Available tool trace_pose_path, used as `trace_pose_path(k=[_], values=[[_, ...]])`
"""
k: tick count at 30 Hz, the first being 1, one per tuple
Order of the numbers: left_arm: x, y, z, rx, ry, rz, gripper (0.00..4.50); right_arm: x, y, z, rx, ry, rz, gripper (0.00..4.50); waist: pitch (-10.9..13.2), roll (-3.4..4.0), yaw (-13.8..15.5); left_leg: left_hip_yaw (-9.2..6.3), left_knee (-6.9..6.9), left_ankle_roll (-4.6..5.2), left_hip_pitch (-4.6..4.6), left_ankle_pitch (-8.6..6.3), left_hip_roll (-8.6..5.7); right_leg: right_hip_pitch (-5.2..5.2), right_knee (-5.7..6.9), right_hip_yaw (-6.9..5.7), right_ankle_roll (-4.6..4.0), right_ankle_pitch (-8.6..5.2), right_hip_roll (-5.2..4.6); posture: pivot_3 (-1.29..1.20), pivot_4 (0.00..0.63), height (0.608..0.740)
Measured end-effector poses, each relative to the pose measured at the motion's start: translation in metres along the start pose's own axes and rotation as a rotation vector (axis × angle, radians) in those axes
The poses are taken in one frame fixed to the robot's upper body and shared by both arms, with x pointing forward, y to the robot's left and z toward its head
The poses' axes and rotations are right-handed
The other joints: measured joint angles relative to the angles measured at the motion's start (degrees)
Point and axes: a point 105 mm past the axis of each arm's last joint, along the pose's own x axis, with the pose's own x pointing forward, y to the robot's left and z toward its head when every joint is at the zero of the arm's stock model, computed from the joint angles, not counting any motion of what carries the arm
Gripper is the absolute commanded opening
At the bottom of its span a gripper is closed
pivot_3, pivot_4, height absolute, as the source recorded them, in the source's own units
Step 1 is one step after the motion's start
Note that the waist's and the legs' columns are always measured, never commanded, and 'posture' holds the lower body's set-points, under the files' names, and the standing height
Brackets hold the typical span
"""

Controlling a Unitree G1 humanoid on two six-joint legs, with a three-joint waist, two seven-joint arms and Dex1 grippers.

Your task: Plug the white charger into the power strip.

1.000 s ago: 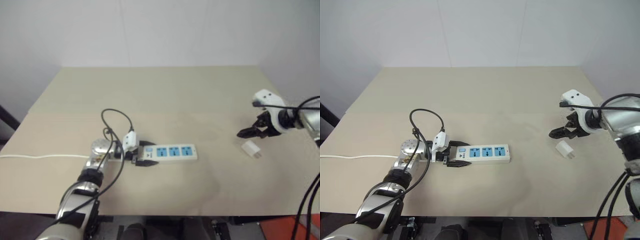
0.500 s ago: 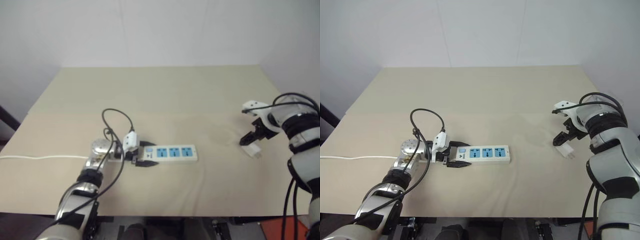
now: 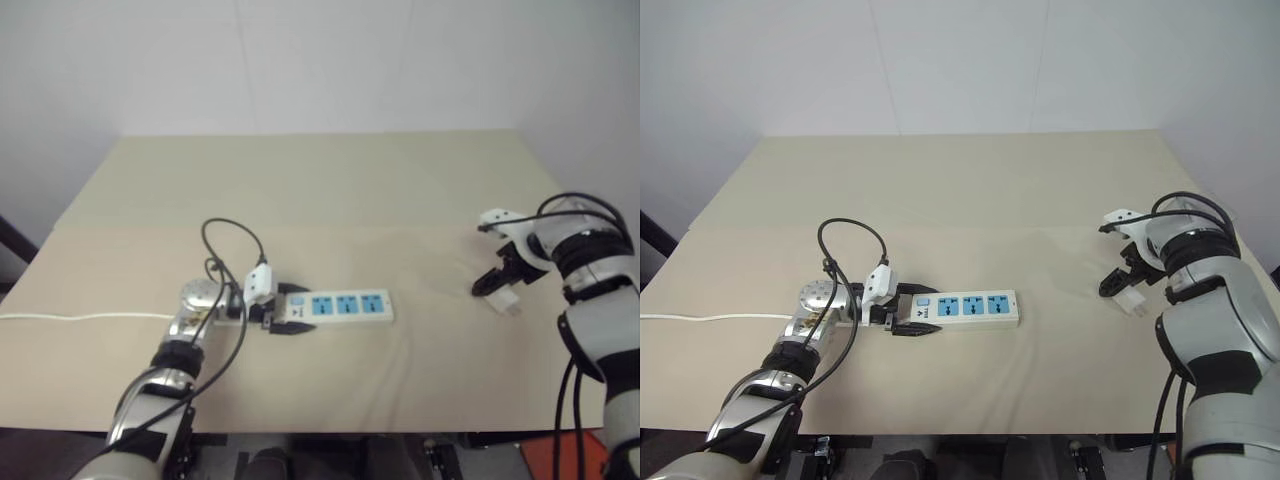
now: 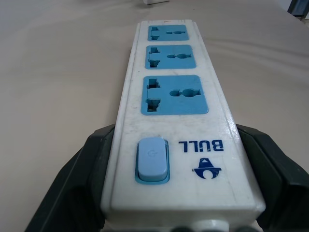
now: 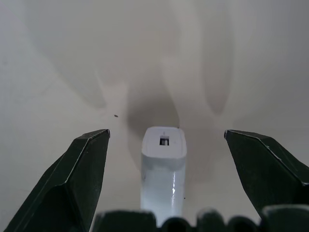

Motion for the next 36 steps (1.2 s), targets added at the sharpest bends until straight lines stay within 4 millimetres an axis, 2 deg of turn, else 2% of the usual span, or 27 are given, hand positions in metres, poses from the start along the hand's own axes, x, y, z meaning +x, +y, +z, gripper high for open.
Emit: trace_pose_path(k=[6, 7, 10, 16, 17, 18, 24, 26, 29, 31, 33, 36], values=[[-0.003, -0.001, -0.001, -0.003, 0.0, 0.007, 3.3, 0.006, -0.001, -0.005, 0.005, 0.016, 0.0, 4.5, -0.02, 0.03, -0.49, 0.0, 0.0, 0.0, 0.02, 0.0, 0.0, 0.0, 0.02, 0.01, 0.0, 0.0, 0.0, 0.0, 0.15, 0.74], [-0.003, -0.001, -0.001, -0.003, 0.0, 0.008, 3.3, 0.006, -0.001, -0.005, 0.007, 0.012, 0.0, 4.32, -0.02, 0.03, -0.59, 0.0, 0.0, 0.0, 0.02, 0.0, 0.0, 0.02, 0.02, 0.01, 0.0, 0.0, 0.0, 0.0, 0.15, 0.74], [-0.004, -0.001, -0.001, -0.004, 0.001, 0.01, 3.3, 0.008, -0.002, -0.007, 0.011, 0.014, -0.003, 3.65, -0.02, 0.03, -0.79, 0.0, 0.0, 0.0, 0.02, 0.0, 0.0, 0.02, 0.03, 0.01, 0.0, 0.0, -0.01, 0.0, 0.15, 0.74], [-0.005, 0.0, -0.002, -0.004, 0.003, 0.011, 3.3, 0.01, -0.001, -0.005, -0.005, 0.008, -0.008, 1.49, -0.02, 0.03, -0.91, -0.01, 0.0, -0.01, 0.03, 0.01, 0.0, 0.03, 0.05, 0.01, 0.0, 0.0, -0.01, 0.0, 0.15, 0.74], [-0.005, 0.0, -0.002, -0.004, 0.003, 0.011, 3.3, 0.011, -0.001, -0.004, -0.008, 0.006, -0.007, 1.19, -0.02, 0.03, -0.91, -0.01, 0.0, -0.01, 0.03, 0.01, 0.0, 0.03, 0.05, 0.01, 0.0, 0.0, -0.01, 0.0, 0.15, 0.74], [-0.005, 0.0, -0.002, -0.005, 0.004, 0.011, 3.3, 0.011, 0.0, -0.004, -0.01, 0.004, -0.006, 1.09, -0.02, 0.03, -0.91, -0.01, 0.0, -0.01, 0.04, 0.01, 0.0, 0.03, 0.05, 0.01, 0.0, 0.0, -0.01, 0.0, 0.15, 0.74], [-0.005, 0.001, -0.003, -0.011, 0.007, 0.011, 3.3, 0.012, 0.004, 0.001, -0.036, -0.023, 0.004, 1.09, -0.02, 0.03, -0.98, -0.01, 0.0, -0.01, 0.15, 0.01, 0.0, 0.12, 0.08, 0.03, 0.0, 0.0, 0.0, 0.0, 0.15, 0.74], [-0.005, 0.002, -0.003, -0.014, 0.01, 0.006, 3.3, 0.008, 0.01, 0.016, -0.061, -0.129, 0.035, 1.09, -0.02, 0.03, -0.97, -0.02, 0.0, -0.02, 0.14, 0.01, -0.02, 0.1, 0.12, 0.04, 0.0, 0.01, -0.01, 0.0, 0.15, 0.74], [-0.005, 0.002, -0.002, -0.015, 0.016, -0.003, 3.3, -0.018, 0.025, 0.051, -0.115, -0.384, 0.075, 1.09, -0.03, 0.06, -0.96, -0.07, -0.01, -0.03, 0.14, 0.02, -0.02, 0.08, 0.15, 0.04, 0.0, 0.01, 0.0, 0.0, 0.15, 0.74], [-0.004, 0.003, -0.002, -0.015, 0.018, -0.011, 3.3, -0.046, 0.048, 0.079, -0.196, -0.659, 0.111, 1.09, -0.05, 0.02, -0.75, -0.16, -0.05, -0.03, 0.12, 0.02, 0.0, 0.1, 0.13, -0.04, 0.0, 0.01, 0.01, 0.0, 0.15, 0.74], [-0.004, 0.003, -0.002, -0.015, 0.021, -0.014, 3.3, -0.063, 0.077, 0.095, -0.263, -0.87, 0.149, 1.09, -0.1, -0.06, -0.69, -0.21, -0.06, -0.03, 0.13, 0.02, 0.01, 0.1, 0.17, -0.07, 0.0, 0.01, 0.02, 0.0, 0.15, 0.74], [-0.003, 0.003, -0.002, -0.014, 0.024, -0.018, 3.3, -0.055, 0.115, 0.097, -0.298, -1.0, 0.216, 1.09, -0.16, -0.17, -0.53, -0.22, -0.01, -0.05, 0.11, 0.03, -0.04, 0.11, 0.22, -0.06, 0.0, 0.01, -0.03, 0.0, 0.15, 0.74]])
